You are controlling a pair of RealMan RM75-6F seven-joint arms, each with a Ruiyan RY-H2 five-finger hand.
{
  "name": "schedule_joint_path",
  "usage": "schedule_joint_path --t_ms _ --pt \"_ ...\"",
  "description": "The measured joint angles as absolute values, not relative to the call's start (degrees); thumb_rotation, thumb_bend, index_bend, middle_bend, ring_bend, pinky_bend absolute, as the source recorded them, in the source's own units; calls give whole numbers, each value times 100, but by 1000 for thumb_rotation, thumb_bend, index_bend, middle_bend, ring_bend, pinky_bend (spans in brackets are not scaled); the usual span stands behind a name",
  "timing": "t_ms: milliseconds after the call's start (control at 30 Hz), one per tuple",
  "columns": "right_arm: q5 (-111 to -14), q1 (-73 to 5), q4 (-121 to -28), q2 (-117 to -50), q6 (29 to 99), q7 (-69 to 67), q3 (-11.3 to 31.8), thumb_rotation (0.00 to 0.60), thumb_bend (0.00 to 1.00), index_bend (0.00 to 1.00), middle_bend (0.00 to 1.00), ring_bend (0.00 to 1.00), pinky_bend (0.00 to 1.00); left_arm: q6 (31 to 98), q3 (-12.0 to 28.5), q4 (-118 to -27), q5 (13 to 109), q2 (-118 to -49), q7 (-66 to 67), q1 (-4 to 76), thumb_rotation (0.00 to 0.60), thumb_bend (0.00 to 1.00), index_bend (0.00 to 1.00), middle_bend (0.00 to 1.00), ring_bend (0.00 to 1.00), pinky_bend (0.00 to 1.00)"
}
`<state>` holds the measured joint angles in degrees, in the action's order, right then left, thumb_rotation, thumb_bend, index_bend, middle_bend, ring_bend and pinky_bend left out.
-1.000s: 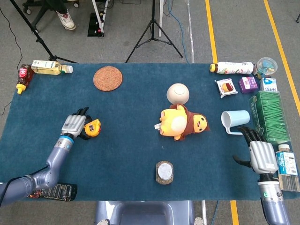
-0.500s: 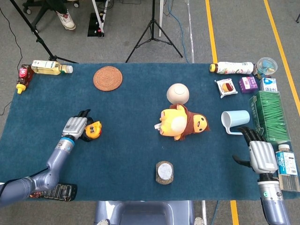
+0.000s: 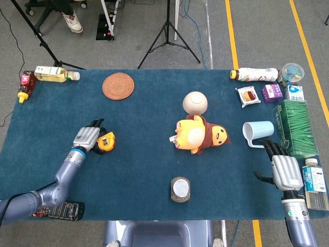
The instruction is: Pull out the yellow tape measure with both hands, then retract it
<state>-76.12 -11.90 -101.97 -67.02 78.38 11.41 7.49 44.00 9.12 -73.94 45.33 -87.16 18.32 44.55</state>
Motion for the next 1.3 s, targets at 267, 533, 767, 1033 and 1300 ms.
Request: schedule_joint_path --t_ms 267,533,767,1033,1300 --pt "-7616 -1189 -10216 -6694 7831 1136 740 600 200 173 173 183 222 4560 919 -7389 4691 -8732 1771 4431 600 204 491 38 0 228" --pt "-7649 -1168 -10228 -6674 7866 1114 730 600 199 173 173 184 223 4671 847 -7737 4757 -8339 1796 4319 600 216 493 47 0 228" --pt "-7668 -1175 -10216 -6658 7855 1064 734 600 200 173 173 184 223 4765 676 -8340 4608 -7561 2022 4165 600 216 492 47 0 228" --pt "-7704 -1202 -10182 -6659 7822 1002 739 600 200 173 173 184 223 4983 347 -8843 4319 -6987 2916 4171 600 231 492 47 0 227" --pt "-7722 -1178 -10128 -6665 7842 914 725 600 200 173 173 184 223 5338 25 -9091 3859 -6943 4308 4471 600 247 493 47 0 211"
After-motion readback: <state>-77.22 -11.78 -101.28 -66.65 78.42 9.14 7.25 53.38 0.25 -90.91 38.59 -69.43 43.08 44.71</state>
